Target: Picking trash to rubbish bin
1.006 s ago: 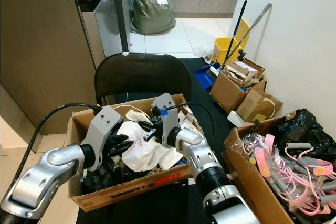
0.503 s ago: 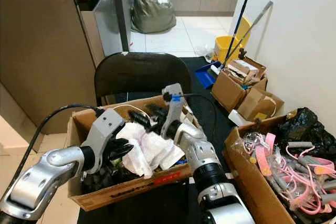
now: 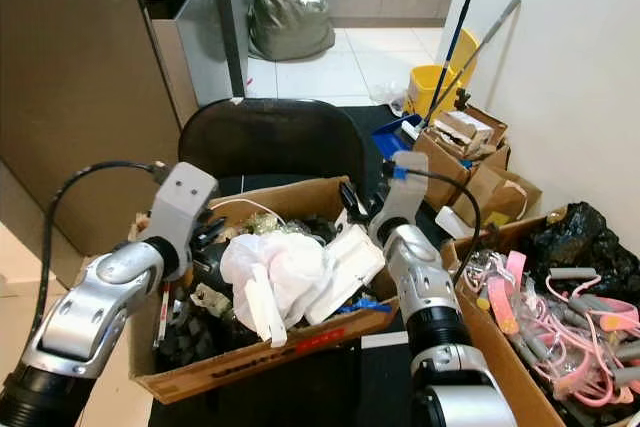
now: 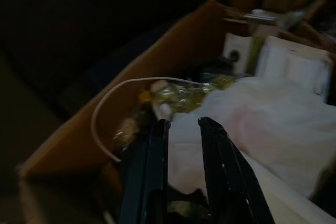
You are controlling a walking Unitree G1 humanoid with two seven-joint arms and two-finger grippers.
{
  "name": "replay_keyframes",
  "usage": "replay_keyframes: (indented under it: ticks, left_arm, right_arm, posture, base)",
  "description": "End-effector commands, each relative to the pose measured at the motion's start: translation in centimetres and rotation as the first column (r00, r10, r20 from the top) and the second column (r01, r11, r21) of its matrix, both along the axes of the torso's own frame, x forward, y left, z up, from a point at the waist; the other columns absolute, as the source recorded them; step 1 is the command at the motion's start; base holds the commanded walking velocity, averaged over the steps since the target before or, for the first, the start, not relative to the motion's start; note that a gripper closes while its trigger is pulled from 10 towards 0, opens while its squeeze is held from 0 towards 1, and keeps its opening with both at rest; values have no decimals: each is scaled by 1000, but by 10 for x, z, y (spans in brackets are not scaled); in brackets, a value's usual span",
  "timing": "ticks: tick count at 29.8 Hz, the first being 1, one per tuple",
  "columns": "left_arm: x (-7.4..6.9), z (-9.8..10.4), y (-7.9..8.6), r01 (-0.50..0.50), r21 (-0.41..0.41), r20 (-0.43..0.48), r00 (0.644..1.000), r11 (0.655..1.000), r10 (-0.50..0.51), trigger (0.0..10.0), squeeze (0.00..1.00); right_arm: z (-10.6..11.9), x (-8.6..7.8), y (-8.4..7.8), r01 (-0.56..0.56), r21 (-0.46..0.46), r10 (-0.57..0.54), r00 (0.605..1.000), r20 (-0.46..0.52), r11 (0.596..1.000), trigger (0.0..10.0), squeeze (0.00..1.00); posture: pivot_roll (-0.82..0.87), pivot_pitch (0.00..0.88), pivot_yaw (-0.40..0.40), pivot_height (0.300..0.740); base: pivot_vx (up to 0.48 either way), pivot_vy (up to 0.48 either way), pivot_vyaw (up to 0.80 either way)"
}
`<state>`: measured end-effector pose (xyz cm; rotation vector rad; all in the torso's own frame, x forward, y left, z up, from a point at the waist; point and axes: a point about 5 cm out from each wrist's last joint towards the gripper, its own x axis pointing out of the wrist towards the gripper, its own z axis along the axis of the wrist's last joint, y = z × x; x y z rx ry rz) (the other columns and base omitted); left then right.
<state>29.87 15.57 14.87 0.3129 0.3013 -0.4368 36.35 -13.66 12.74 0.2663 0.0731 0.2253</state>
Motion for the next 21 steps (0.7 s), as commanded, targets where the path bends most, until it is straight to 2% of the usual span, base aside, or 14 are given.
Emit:
replay_keyframes:
  ticks: [1, 2, 5, 6, 7, 9, 12, 15, 18, 21]
  left_arm:
    - [-4, -3, -12, 95, -30, -1, 995, 995, -95, 10000, 0]
    - [-6, -3, -27, 232, -54, 48, 972, 971, -229, 10000, 0]
    - [-3, -9, -34, 280, -25, 46, 959, 960, -278, 10000, 0]
    - [-4, -19, -39, 359, 35, -6, 933, 933, -359, 10000, 0]
    - [-4, -19, -39, 359, 35, -6, 933, 933, -359, 10000, 0]
    - [-6, -33, -37, 432, 100, -113, 900, 896, -421, 10000, 0]
    - [-8, -40, -32, 469, 115, -182, 877, 876, -445, 10000, 0]
    - [-4, -48, -19, 459, 125, -236, 875, 879, -423, 10000, 0]
    - [3, -55, -10, 455, 168, -228, 881, 874, -415, 10000, 0]
    - [7, -58, -8, 467, 199, -210, 879, 862, -428, 10000, 0]
  right_arm:
    - [3, -1, -4, 19, -2, -19, 999, 27, 1000, 10000, 0]
    - [7, -2, -2, 16, 4, -16, 999, 51, 1000, 10000, 0]
    - [8, -2, 1, 1, -19, 0, 998, 63, 1000, 10000, 0]
    - [7, -2, 3, -7, -31, 9, 998, 61, 999, 10000, 0]
    - [7, -2, 3, -7, -31, 9, 998, 61, 999, 10000, 0]
    - [7, -2, 3, -1, -27, 3, 998, 60, 1000, 10000, 0]
    - [9, -2, 2, 7, -23, -5, 998, 62, 1000, 10000, 0]
    - [11, -1, 1, 16, -18, -15, 997, 72, 1000, 10000, 0]
    - [14, 0, 0, 19, -19, -18, 997, 81, 1000, 10000, 0]
    - [15, 1, 0, 21, -20, -19, 996, 86, 1000, 10000, 0]
  posture:
    - [-24, 100, -33, 740]
    - [-24, 102, -38, 740]
    - [-23, 104, -41, 740]
    - [-24, 106, -39, 740]
    - [-24, 106, -39, 740]
    - [-27, 109, -33, 740]
    - [-27, 110, -32, 740]
    - [-24, 112, -31, 740]
    - [-23, 116, -31, 740]
    - [-22, 118, -33, 740]
  base:
    - [0, 0, 0]
    - [0, 0, 0]
    - [0, 0, 0]
    - [0, 0, 0]
    - [0, 0, 0]
    - [0, 0, 0]
    - [0, 0, 0]
    - [0, 0, 0]
    - [0, 0, 0]
    - [0, 0, 0]
